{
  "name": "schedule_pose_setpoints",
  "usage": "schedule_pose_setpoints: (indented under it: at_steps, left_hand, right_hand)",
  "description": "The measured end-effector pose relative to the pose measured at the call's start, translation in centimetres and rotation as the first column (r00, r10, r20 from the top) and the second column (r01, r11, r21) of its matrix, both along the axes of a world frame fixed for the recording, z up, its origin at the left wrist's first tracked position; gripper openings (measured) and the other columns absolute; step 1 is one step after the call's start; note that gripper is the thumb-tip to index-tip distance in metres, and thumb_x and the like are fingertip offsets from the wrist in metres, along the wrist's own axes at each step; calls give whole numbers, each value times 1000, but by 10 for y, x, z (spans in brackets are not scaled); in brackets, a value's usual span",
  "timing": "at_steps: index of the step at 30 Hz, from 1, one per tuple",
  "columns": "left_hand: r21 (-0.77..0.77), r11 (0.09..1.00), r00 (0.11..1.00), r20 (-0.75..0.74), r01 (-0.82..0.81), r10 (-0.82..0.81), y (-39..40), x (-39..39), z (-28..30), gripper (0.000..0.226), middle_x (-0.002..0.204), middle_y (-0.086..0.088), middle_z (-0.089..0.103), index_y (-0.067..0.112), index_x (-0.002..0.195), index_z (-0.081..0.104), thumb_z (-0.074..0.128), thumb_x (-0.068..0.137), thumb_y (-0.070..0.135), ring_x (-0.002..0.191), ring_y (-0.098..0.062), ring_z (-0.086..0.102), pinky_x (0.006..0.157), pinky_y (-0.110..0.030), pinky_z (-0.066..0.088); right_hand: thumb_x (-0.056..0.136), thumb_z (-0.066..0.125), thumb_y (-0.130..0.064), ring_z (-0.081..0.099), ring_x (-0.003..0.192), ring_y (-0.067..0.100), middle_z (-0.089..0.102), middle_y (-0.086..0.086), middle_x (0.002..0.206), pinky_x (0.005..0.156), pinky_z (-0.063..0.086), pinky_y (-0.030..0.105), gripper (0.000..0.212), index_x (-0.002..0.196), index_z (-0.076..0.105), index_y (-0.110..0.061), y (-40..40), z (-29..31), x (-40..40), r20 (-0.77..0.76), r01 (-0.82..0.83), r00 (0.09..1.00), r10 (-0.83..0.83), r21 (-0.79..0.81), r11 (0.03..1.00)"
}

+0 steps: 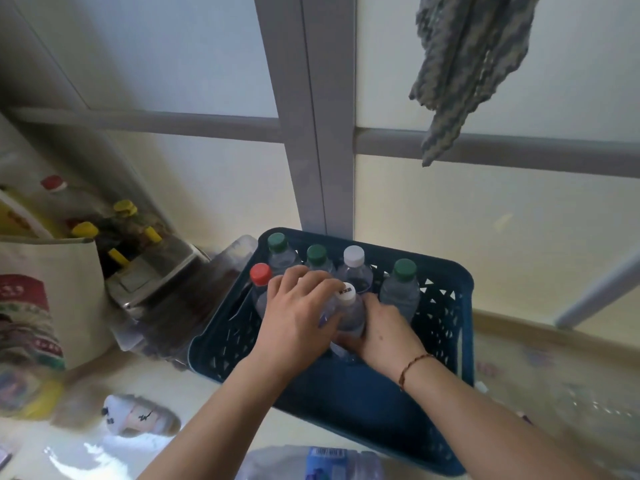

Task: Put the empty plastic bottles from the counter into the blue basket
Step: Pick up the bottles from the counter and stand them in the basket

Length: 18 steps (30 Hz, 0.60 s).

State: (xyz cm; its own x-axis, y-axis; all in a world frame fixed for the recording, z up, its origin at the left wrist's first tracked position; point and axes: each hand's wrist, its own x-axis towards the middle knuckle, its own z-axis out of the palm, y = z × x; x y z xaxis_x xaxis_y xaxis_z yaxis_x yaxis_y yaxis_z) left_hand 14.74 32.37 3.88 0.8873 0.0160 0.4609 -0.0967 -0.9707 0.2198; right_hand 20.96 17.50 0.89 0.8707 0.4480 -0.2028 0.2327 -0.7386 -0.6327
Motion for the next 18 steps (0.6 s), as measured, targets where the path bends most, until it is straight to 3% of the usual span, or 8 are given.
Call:
schedule_pose_setpoints:
  at_steps: [6,9,12,15,18]
  left_hand:
    - [-80,997,999,-35,-19,16,-8,-8,8,46,123,5,67,23,120,66,76,75,22,121,-27,54,98,-37,33]
    - [-231,972,995,80,-36,56,-34,-18,20,49,122,4,67,20,127,62,72,79,22,118,-23,56,102,-32,33]
    - [-297,931,956,257,214,-138,-92,-34,29,41,117,3,65,14,123,60,69,83,17,111,-21,59,99,-43,47]
    - [-253,787,814,335,563,-474,-162,-50,25,29,116,-4,65,9,114,62,65,86,5,105,-30,63,92,-46,50]
    - [-176,686,704,273,706,-655,-207,-58,7,26,111,-6,66,10,111,64,66,85,6,98,-33,65,89,-44,50]
  right_hand:
    - [67,81,-49,64,94,19,65,1,105,78,55,35,68,118,48,-19,-10,12,2,-54,-13,998,14,15,1000]
    - [70,82,-40,62,82,13,64,-3,94,74,52,27,56,114,56,-17,-29,31,-6,-11,-8,1000,9,105,994]
    - [79,77,-27,63,73,11,65,-5,89,71,53,23,38,113,64,-18,-74,53,-31,51,43,997,-64,337,941]
    - [77,70,-14,67,78,6,71,-7,88,70,51,15,25,101,68,-17,-152,65,-67,188,34,970,-152,514,857]
    - [79,75,-17,69,77,9,72,-7,83,67,55,21,21,98,69,-24,-230,50,-96,32,275,935,-354,567,776]
